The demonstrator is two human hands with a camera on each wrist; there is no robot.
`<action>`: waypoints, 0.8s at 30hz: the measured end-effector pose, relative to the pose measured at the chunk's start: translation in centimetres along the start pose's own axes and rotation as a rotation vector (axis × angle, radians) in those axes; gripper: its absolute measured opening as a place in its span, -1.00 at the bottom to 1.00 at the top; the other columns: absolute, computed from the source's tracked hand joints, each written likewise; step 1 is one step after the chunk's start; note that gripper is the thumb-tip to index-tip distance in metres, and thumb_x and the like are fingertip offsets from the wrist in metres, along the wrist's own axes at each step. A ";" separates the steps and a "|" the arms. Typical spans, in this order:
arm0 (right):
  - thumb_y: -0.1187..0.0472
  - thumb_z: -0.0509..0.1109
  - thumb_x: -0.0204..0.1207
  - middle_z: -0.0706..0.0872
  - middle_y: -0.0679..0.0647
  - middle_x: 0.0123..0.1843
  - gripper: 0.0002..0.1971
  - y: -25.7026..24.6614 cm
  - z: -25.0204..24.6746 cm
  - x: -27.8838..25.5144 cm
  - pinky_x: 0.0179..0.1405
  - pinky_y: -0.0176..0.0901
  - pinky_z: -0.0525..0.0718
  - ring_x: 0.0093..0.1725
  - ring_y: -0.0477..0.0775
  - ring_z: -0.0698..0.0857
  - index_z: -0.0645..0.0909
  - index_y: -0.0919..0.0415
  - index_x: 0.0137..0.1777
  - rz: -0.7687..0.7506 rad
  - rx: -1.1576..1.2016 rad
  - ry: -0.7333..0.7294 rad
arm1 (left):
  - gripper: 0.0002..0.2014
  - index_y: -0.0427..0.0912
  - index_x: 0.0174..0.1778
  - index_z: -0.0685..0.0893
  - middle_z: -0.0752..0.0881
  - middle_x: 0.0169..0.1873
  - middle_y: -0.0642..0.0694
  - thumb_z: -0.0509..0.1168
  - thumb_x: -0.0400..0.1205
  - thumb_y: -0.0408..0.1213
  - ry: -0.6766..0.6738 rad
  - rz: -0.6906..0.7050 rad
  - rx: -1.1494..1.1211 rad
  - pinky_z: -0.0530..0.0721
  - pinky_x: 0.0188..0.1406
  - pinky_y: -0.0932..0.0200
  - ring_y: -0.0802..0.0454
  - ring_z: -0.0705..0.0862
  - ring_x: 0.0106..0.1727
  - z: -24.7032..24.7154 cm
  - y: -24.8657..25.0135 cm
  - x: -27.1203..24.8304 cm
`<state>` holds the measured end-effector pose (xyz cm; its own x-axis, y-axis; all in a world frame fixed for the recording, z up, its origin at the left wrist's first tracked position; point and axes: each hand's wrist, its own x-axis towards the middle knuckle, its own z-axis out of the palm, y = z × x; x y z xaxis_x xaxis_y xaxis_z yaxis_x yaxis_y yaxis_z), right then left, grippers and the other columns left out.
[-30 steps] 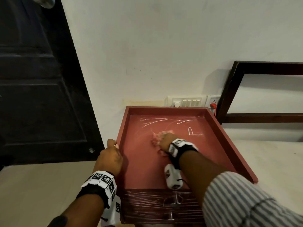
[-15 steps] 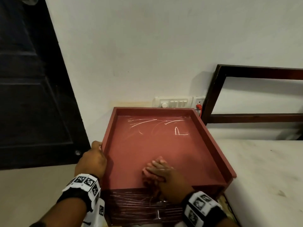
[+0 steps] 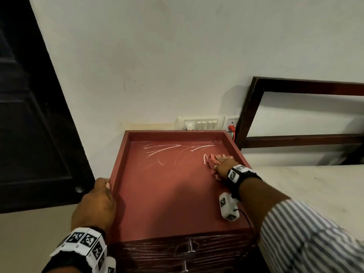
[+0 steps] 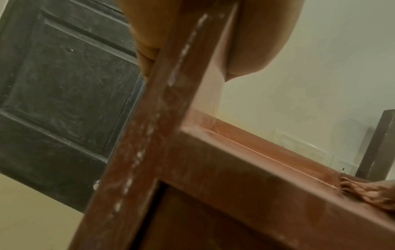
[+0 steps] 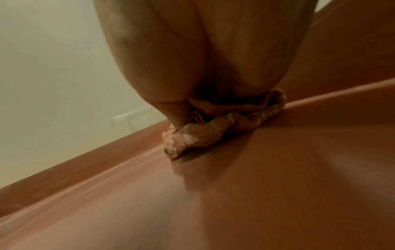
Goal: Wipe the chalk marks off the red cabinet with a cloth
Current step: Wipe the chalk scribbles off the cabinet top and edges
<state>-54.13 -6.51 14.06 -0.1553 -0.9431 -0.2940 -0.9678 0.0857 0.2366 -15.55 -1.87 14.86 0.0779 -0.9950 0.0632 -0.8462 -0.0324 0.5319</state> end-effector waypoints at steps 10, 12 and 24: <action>0.02 -0.02 0.76 0.08 0.09 0.75 -0.44 -7.8 -3.1 5.3 0.71 0.16 -0.02 0.73 0.24 0.04 0.05 0.12 0.72 -0.103 0.190 -0.002 | -0.75 -0.10 0.30 0.59 0.63 -0.22 -0.11 0.06 0.81 -0.27 -0.013 -0.037 -0.086 0.62 -0.08 -0.06 -0.23 0.65 -0.17 -0.5 0.6 0.2; 0.03 0.11 0.73 0.16 0.15 0.73 -0.45 -12.5 -3.8 3.6 0.70 0.15 0.00 0.71 0.23 0.11 0.14 0.09 0.69 -0.245 0.167 0.024 | -0.76 -0.08 0.30 0.58 0.62 -0.17 -0.09 0.08 0.79 -0.28 -0.032 -0.052 -0.059 0.64 -0.05 -0.06 -0.21 0.65 -0.15 -0.6 0.8 0.2; -0.04 0.00 0.59 0.20 0.00 0.73 -0.39 -13.6 3.3 -11.8 0.72 0.11 0.04 0.73 0.11 0.05 0.28 -0.01 0.67 -0.483 0.517 0.125 | -0.73 -0.04 0.36 0.54 0.71 -0.05 -0.17 0.06 0.79 -0.27 -0.035 -0.071 0.057 0.59 -0.04 -0.03 -0.18 0.59 -0.13 -0.8 0.7 -0.4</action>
<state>-39.75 4.47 11.28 0.3078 -0.9412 -0.1395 -0.8975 -0.2386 -0.3709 -15.75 -1.42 15.88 0.1208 -0.9927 -0.0026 -0.8682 -0.1069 0.4846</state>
